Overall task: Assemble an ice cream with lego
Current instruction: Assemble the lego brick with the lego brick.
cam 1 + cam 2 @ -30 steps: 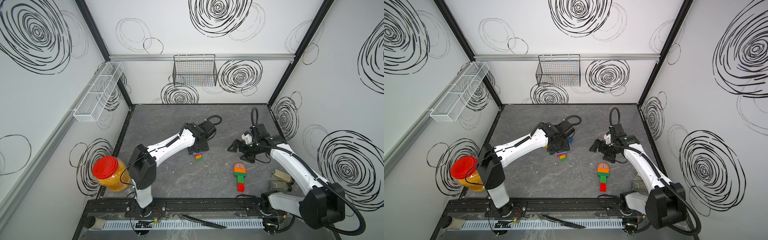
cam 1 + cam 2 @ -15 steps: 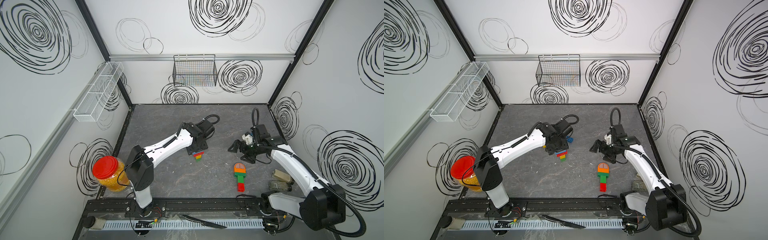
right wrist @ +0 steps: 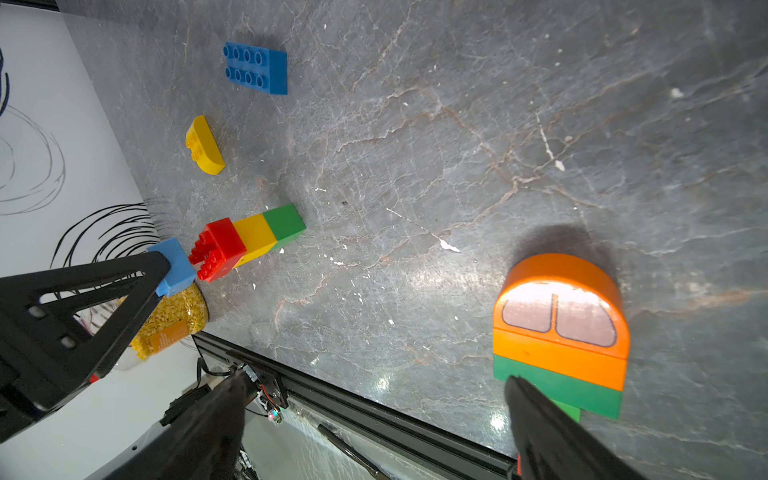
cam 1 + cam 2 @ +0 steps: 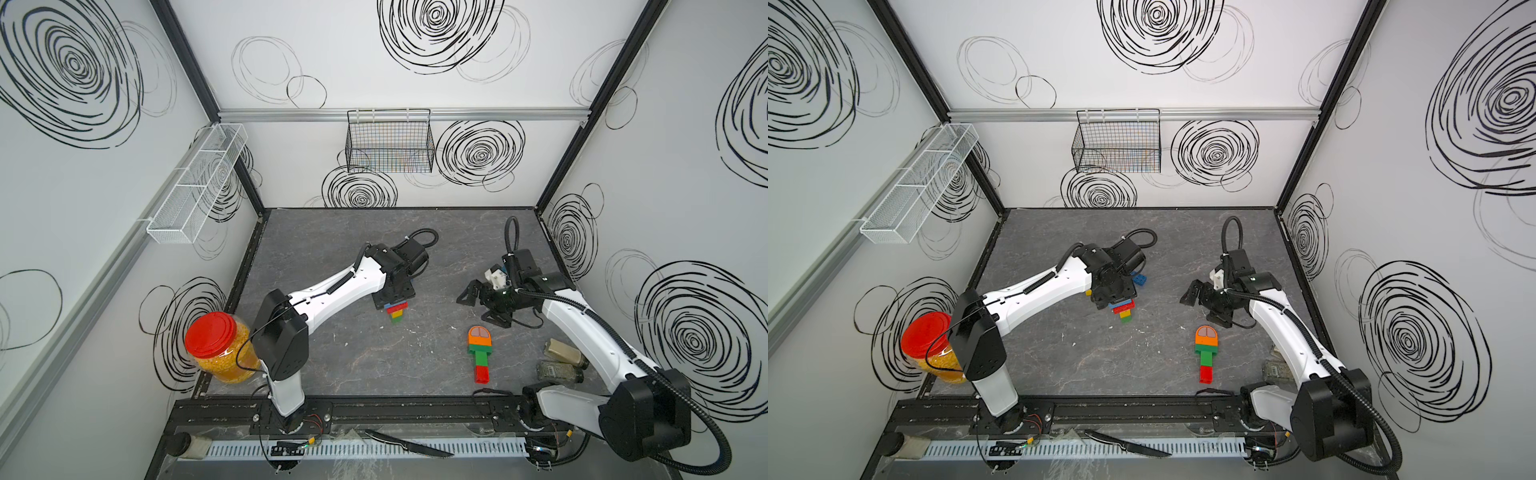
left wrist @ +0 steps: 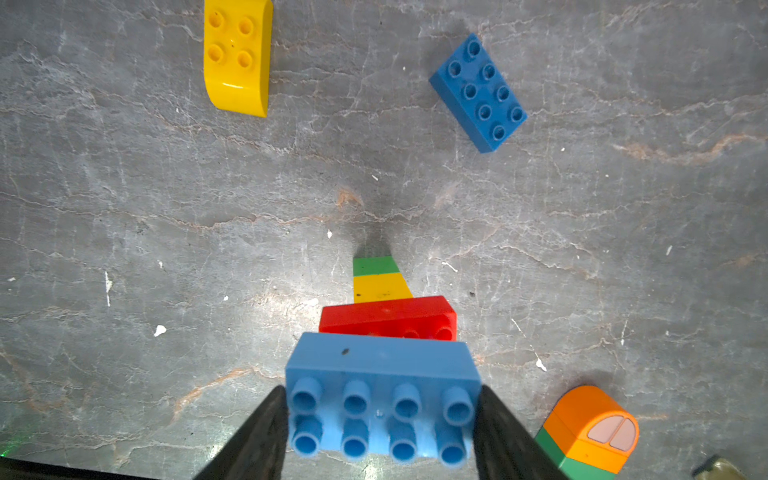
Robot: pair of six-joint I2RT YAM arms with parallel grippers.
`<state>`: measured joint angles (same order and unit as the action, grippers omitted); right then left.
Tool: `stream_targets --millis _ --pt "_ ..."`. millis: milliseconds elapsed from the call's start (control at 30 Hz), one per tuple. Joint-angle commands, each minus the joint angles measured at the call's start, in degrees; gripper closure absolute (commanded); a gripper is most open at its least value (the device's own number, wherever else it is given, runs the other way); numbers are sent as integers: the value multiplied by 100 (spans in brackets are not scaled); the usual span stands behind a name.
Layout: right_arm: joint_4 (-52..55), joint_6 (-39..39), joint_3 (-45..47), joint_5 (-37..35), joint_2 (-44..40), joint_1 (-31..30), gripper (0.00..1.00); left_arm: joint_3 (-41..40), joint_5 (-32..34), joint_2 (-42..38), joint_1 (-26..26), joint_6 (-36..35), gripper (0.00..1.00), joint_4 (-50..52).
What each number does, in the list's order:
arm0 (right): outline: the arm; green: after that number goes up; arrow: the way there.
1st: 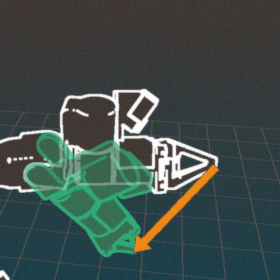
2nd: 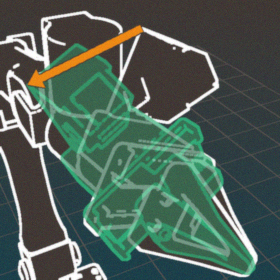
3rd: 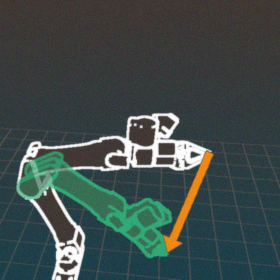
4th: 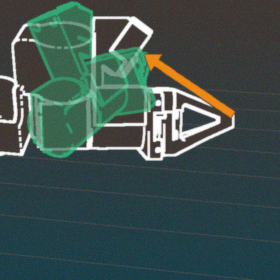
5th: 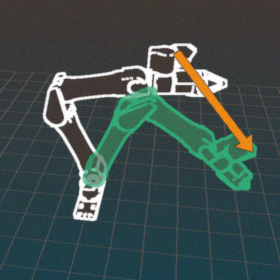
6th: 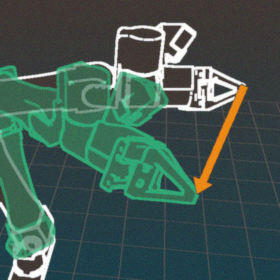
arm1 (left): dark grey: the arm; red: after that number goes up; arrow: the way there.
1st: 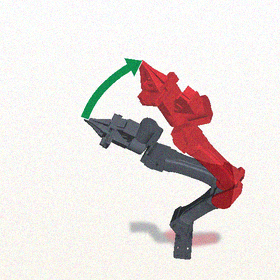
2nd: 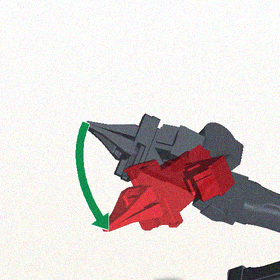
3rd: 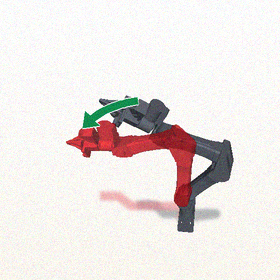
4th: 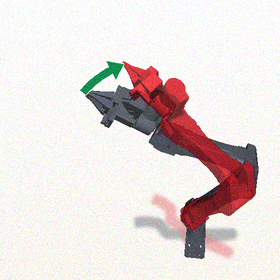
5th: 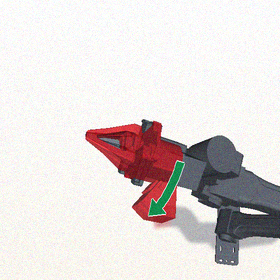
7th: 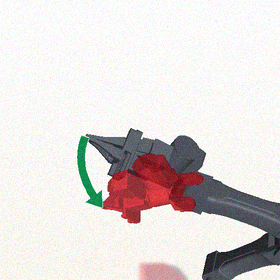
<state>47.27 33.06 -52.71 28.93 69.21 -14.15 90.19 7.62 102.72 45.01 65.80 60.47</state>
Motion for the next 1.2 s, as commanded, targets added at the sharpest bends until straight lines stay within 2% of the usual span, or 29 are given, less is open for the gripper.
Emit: stream_targets --millis 0,1167 --pt "-5 -102 81 87 -109 35 0 267 178 138 47 34 43 246" --pt "-11 -260 251 214 -135 242 0 344 239 398 128 100 44 344"
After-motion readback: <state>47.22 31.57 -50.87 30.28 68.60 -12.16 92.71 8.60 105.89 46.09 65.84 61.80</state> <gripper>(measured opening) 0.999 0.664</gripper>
